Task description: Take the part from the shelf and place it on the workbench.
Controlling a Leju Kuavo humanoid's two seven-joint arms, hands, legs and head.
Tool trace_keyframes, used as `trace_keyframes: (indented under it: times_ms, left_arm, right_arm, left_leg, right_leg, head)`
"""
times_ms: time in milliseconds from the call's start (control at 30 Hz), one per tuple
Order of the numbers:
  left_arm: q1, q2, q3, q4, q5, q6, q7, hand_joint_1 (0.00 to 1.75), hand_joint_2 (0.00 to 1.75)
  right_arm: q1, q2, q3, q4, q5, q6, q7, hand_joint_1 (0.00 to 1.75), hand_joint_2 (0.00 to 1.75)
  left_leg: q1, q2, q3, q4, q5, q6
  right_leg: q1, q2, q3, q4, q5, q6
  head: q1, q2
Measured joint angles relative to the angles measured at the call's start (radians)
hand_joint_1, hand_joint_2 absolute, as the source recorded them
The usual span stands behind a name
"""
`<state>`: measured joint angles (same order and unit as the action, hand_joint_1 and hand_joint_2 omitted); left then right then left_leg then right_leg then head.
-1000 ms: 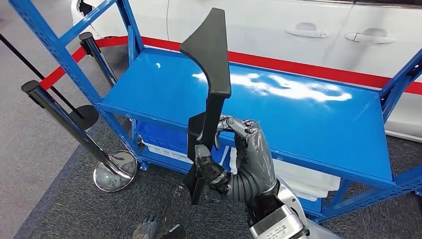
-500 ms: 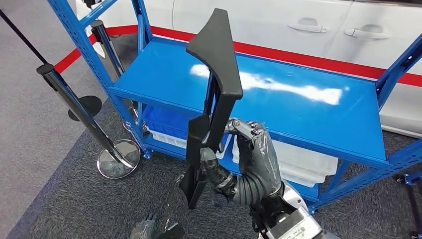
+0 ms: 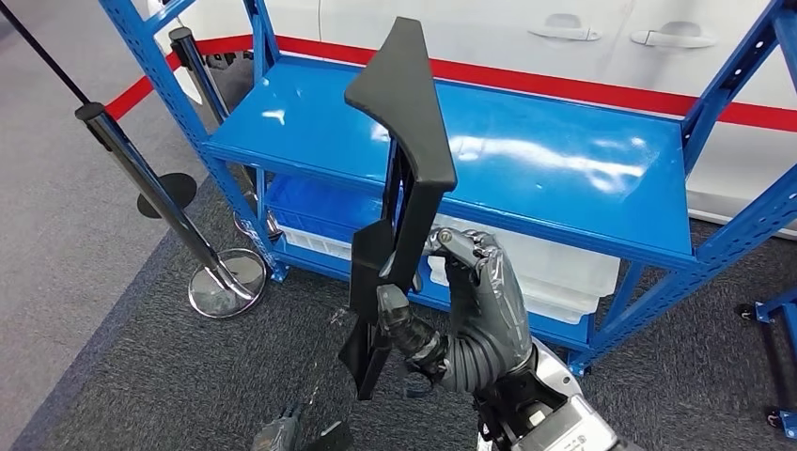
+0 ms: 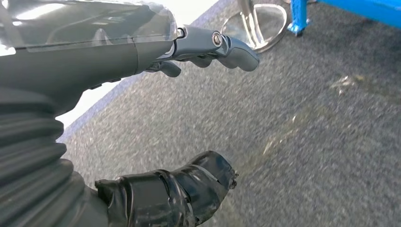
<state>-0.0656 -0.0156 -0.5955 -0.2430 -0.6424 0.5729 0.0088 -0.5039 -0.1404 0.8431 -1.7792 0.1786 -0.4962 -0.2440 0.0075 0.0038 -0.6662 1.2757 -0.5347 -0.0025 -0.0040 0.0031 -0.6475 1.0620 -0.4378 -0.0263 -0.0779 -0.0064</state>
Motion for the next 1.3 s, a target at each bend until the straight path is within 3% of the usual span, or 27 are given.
trace_keyframes:
  times_ms: [33, 100, 167, 233, 267, 300, 367, 400, 433, 467, 533, 600, 633, 700, 767, 800, 867, 900, 933, 967, 1000, 1033, 1067, 1133, 1167, 1233, 1300]
  left_arm:
    - [-0.001, 0.0, 0.0, 0.0, 0.002, -0.001, 0.0, 0.0, 1.75]
    - [-0.005, 0.001, 0.0, 0.0, 0.004, -0.002, 0.0, 0.0, 1.75]
    - [-0.007, 0.002, 0.0, 0.0, 0.004, -0.003, 0.0, 0.0, 1.75]
    - [-0.006, 0.001, 0.0, 0.0, 0.005, -0.006, 0.0, 0.0, 1.75]
    - [-0.005, 0.001, 0.0, 0.0, 0.005, -0.009, 0.0, 0.0, 1.75]
    - [-0.005, 0.001, 0.0, 0.0, 0.006, -0.011, 0.0, 0.0, 1.75]
    - [-0.005, 0.0, 0.0, 0.0, 0.007, -0.015, 0.0, 0.0, 1.75]
    - [-0.005, -0.001, 0.0, 0.0, 0.007, -0.016, 0.0, 0.0, 1.75]
    - [-0.005, -0.001, 0.0, 0.0, 0.007, -0.017, 0.0, 0.0, 1.75]
    - [-0.005, -0.002, 0.0, 0.0, 0.007, -0.018, 0.0, 0.0, 1.75]
    - [-0.005, -0.003, 0.0, 0.0, 0.007, -0.019, 0.0, 0.0, 1.75]
    - [-0.005, -0.004, 0.0, 0.0, 0.008, -0.02, 0.0, 0.0, 1.75]
    - [-0.004, -0.004, 0.0, 0.0, 0.009, -0.02, 0.0, 0.0, 1.75]
    - [-0.003, -0.004, 0.0, 0.0, 0.011, -0.022, 0.0, 0.0, 1.75]
    - [-0.003, -0.004, 0.0, 0.001, 0.011, -0.024, 0.0, 0.0, 1.75]
    - [-0.002, -0.004, 0.0, 0.001, 0.012, -0.025, 0.0, 0.0, 1.75]
    - [-0.003, -0.004, 0.0, 0.001, 0.012, -0.026, 0.0, 0.0, 1.75]
    - [-0.004, -0.004, 0.0, 0.001, 0.012, -0.027, 0.0, 0.0, 1.75]
    - [-0.004, -0.004, 0.0, 0.001, 0.012, -0.027, 0.0, 0.0, 1.75]
    - [-0.004, -0.004, 0.0, 0.001, 0.012, -0.028, 0.0, 0.0, 1.75]
    - [-0.005, -0.004, 0.0, 0.001, 0.013, -0.029, 0.0, 0.0, 1.75]
    - [-0.006, -0.004, 0.0, 0.001, 0.013, -0.029, 0.0, 0.0, 1.75]
    - [-0.008, -0.004, 0.0, 0.001, 0.013, -0.029, 0.001, 0.0, 1.75]
    - [-0.012, -0.003, 0.0, 0.001, 0.012, -0.031, 0.002, 0.0, 1.75]
    - [-0.014, -0.003, 0.0, 0.001, 0.012, -0.033, 0.003, 0.0, 1.75]
    - [-0.014, -0.004, 0.0, 0.001, 0.011, -0.039, 0.005, 0.0, 1.75]
    - [-0.012, -0.003, 0.0, 0.001, 0.011, -0.043, 0.008, 0.0, 1.75]
  right_arm:
    - [0.0, 0.0, 0.0, -0.002, -0.001, 0.003, 0.0, 1.73, 1.75]
    - [0.0, -0.001, -0.001, -0.006, -0.003, 0.007, 0.001, 1.73, 1.75]
    - [0.0, -0.002, -0.002, -0.008, -0.004, 0.008, 0.001, 1.73, 1.75]
    - [0.002, -0.004, -0.002, -0.009, -0.005, 0.008, 0.001, 1.73, 1.75]
    - [0.003, -0.005, -0.002, -0.009, -0.006, 0.008, 0.001, 1.73, 1.75]
    - [0.005, -0.007, -0.002, -0.009, -0.007, 0.009, 0.001, 1.73, 1.75]
    - [0.006, -0.011, -0.003, -0.01, -0.012, 0.011, 0.002, 1.73, 1.75]
    - [0.007, -0.012, -0.004, -0.01, -0.016, 0.012, 0.002, 1.73, 1.75]
    - [0.008, -0.014, -0.005, -0.01, -0.019, 0.013, 0.002, 1.73, 1.75]
    - [0.009, -0.015, -0.006, -0.01, -0.021, 0.014, 0.002, 1.73, 1.75]
    - [0.01, -0.017, -0.009, -0.01, -0.023, 0.015, 0.002, 1.73, 1.75]
    - [0.01, -0.018, -0.012, -0.014, -0.023, 0.017, 0.002, 1.73, 1.75]
    - [0.011, -0.018, -0.013, -0.016, -0.024, 0.019, 0.002, 1.73, 1.75]
    - [0.012, -0.019, -0.015, -0.017, -0.024, 0.021, 0.002, 1.73, 1.75]
    - [0.012, -0.018, -0.016, -0.018, -0.024, 0.024, 0.002, 1.73, 1.75]
    - [0.012, -0.018, -0.016, -0.019, -0.024, 0.024, 0.002, 1.73, 1.75]
    - [0.012, -0.018, -0.017, -0.02, -0.024, 0.025, 0.002, 1.73, 1.75]
    - [0.012, -0.018, -0.017, -0.021, -0.024, 0.025, 0.003, 1.73, 1.75]
    - [0.012, -0.018, -0.017, -0.021, -0.024, 0.025, 0.003, 1.73, 1.75]
    - [0.012, -0.018, -0.017, -0.021, -0.024, 0.025, 0.003, 1.73, 1.75]
    - [0.012, -0.018, -0.017, -0.021, -0.024, 0.026, 0.003, 1.73, 1.75]
    - [0.011, -0.018, -0.018, -0.022, -0.023, 0.026, 0.003, 1.73, 1.75]
    - [0.011, -0.018, -0.018, -0.024, -0.02, 0.028, 0.004, 1.73, 1.75]
    - [0.009, -0.018, -0.019, -0.027, -0.006, 0.031, 0.012, 1.73, 1.75]
    - [0.008, -0.019, -0.019, -0.028, 0.004, 0.032, 0.016, 1.73, 1.75]
    - [0.008, -0.019, -0.02, -0.028, 0.018, 0.032, 0.022, 1.73, 1.75]
    - [0.008, -0.02, -0.02, -0.029, 0.026, 0.032, 0.025, 1.73, 1.75]
  left_leg:
    - [-0.003, -0.001, 0.053, -0.064, 0.012, 0.011]
    - [-0.012, -0.004, 0.152, -0.205, 0.001, 0.027]
    - [-0.023, -0.006, 0.183, -0.273, -0.005, 0.034]
    - [-0.024, -0.002, 0.173, -0.299, 0.029, 0.042]
    - [-0.021, 0.001, 0.167, -0.312, 0.047, 0.048]
    - [-0.018, 0.004, 0.158, -0.321, 0.064, 0.052]
    - [-0.017, 0.006, 0.13, -0.32, 0.089, 0.058]
    - [-0.017, 0.007, 0.112, -0.315, 0.098, 0.057]
    - [-0.016, 0.008, 0.094, -0.308, 0.107, 0.055]
    - [-0.014, 0.009, 0.074, -0.299, 0.116, 0.052]
    - [-0.009, 0.01, 0.032, -0.274, 0.128, 0.042]
    - [-0.008, 0.009, -0.002, -0.244, 0.138, 0.031]
    - [-0.009, 0.008, -0.011, -0.233, 0.143, 0.026]
    - [-0.009, 0.006, -0.019, -0.228, 0.156, 0.015]
    - [-0.005, 0.004, -0.034, -0.208, 0.127, 0.002]
    - [-0.003, 0.003, -0.046, -0.174, 0.085, -0.003]
    - [0.001, 0.002, -0.073, -0.061, -0.015, -0.012]
    - [0.002, 0.002, -0.082, -0.001, -0.044, -0.014]
    - [0.002, 0.002, -0.08, 0.041, -0.049, -0.015]
    - [0.002, 0.002, -0.065, 0.054, -0.033, -0.013]
    - [0.002, 0.002, -0.032, 0.031, -0.005, -0.008]
    - [0.0, 0.001, 0.016, -0.022, 0.019, 0.0]
    - [-0.003, -0.001, 0.073, -0.097, 0.024, 0.011]
    - [-0.013, -0.004, 0.157, -0.229, 0.004, 0.024]
    - [-0.018, -0.005, 0.173, -0.265, -0.005, 0.028]
    - [-0.022, -0.007, 0.173, -0.29, 0.013, 0.032]
    - [-0.018, -0.012, 0.168, -0.306, 0.038, 0.041]
  right_leg:
    - [0.002, 0.0, -0.01, 0.0, 0.01, 0.001]
    - [0.001, 0.0, -0.019, -0.004, 0.028, 0.007]
    - [-0.006, -0.002, -0.021, -0.016, 0.05, 0.019]
    - [-0.01, -0.001, -0.028, -0.026, 0.057, 0.031]
    - [-0.009, 0.0, -0.035, -0.017, 0.034, 0.035]
    - [-0.008, 0.0, -0.044, 0.013, -0.009, 0.039]
    - [-0.009, 0.0, -0.065, 0.126, -0.111, 0.047]
    - [-0.009, 0.0, -0.072, 0.188, -0.137, 0.05]
    - [-0.01, 0.0, -0.071, 0.23, -0.137, 0.054]
    - [-0.012, 0.0, -0.055, 0.243, -0.114, 0.058]
    - [-0.018, -0.001, 0.02, 0.172, -0.068, 0.066]
    - [-0.018, 0.0, 0.108, 0.046, -0.087, 0.064]
    - [-0.016, 0.002, 0.13, 0.008, -0.104, 0.059]
    - [-0.013, 0.004, 0.125, -0.004, -0.106, 0.04]
    - [-0.014, 0.002, 0.11, -0.005, -0.087, 0.022]
    - [-0.015, 0.0, 0.1, -0.006, -0.075, 0.013]
    - [-0.013, -0.002, 0.075, -0.004, -0.052, 0.005]
    - [-0.011, -0.002, 0.06, -0.003, -0.042, 0.005]
    - [-0.009, -0.002, 0.045, -0.002, -0.031, 0.004]
    - [-0.007, -0.003, 0.03, -0.001, -0.021, 0.004]
    - [-0.005, -0.002, 0.016, -0.001, -0.01, 0.005]
    - [-0.003, -0.002, 0.005, 0.0, 0.0, 0.005]
    - [-0.001, -0.001, -0.004, -0.001, 0.008, 0.007]
    - [-0.004, -0.005, -0.011, -0.005, 0.023, 0.016]
    - [-0.007, -0.007, -0.013, -0.011, 0.032, 0.022]
    - [-0.013, -0.011, -0.014, -0.02, 0.044, 0.036]
    - [-0.014, -0.01, -0.032, 0.015, 0.008, 0.043]
  head:
    - [0.0, 0.0]
    - [0.001, 0.0]
    - [0.0, 0.0]
    - [-0.001, 0.0]
    - [0.001, 0.0]
    - [0.003, 0.0]
    - [0.007, 0.0]
    - [0.007, 0.0]
    - [0.007, 0.0]
    - [0.007, 0.0]
    - [0.007, 0.0]
    - [0.007, 0.0]
    - [0.008, 0.0]
    - [0.01, 0.0]
    - [0.008, 0.0]
    - [0.006, 0.0]
    - [0.002, 0.0]
    - [0.002, 0.0]
    - [0.002, 0.0]
    - [0.002, 0.0]
    - [0.002, 0.0]
    - [0.002, 0.0]
    - [0.002, 0.0]
    - [0.002, 0.0]
    - [0.002, 0.0]
    - [0.0, 0.0]
    - [0.002, 0.0]
